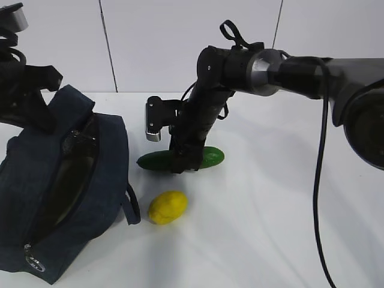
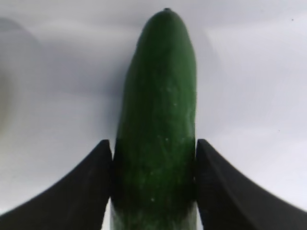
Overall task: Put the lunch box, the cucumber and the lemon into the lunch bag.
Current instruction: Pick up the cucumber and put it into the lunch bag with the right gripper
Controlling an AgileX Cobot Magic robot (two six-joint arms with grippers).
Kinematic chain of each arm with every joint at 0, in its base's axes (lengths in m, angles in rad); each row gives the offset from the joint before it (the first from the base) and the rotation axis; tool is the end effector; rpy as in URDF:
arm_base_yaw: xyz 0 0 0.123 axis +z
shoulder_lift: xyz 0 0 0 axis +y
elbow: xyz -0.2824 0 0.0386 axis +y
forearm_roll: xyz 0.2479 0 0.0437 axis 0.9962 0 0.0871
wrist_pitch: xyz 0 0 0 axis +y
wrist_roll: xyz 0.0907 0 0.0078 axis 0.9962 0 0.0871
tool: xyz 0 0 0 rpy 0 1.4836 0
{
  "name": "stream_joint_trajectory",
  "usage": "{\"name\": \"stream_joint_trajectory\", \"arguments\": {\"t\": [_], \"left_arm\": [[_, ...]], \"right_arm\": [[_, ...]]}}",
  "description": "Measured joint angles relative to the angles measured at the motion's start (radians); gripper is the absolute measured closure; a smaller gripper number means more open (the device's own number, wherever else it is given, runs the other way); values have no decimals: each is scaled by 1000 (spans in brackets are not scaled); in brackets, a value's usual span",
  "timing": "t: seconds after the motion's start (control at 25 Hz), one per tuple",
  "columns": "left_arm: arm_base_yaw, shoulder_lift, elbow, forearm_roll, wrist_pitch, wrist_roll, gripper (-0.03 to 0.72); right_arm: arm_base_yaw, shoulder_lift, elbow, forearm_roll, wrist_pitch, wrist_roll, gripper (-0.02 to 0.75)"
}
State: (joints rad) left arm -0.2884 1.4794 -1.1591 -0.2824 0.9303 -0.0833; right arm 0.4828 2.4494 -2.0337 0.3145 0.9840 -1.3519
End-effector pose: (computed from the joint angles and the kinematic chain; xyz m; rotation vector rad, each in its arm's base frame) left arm 0.2802 -0.1044 0.2904 0.1135 2.7528 -0.4604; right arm 0.4415 0.2579 0.1289 -2.0849 1.8433 0.2094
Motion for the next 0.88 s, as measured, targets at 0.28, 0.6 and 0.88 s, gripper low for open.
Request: {"name": "stream_joint_trajectory", "arguments": {"t": [0.28, 0.6, 0.88], "left_arm": [[0, 0, 0, 0, 0, 0, 695], [0, 0, 0, 0, 0, 0, 695], [0, 0, 0, 0, 0, 0, 695]], "right_arm": [[0, 0, 0, 0, 0, 0, 367], [0, -30, -8, -155, 144, 73, 370], [-2, -130, -15, -298, 234, 373, 370]]}}
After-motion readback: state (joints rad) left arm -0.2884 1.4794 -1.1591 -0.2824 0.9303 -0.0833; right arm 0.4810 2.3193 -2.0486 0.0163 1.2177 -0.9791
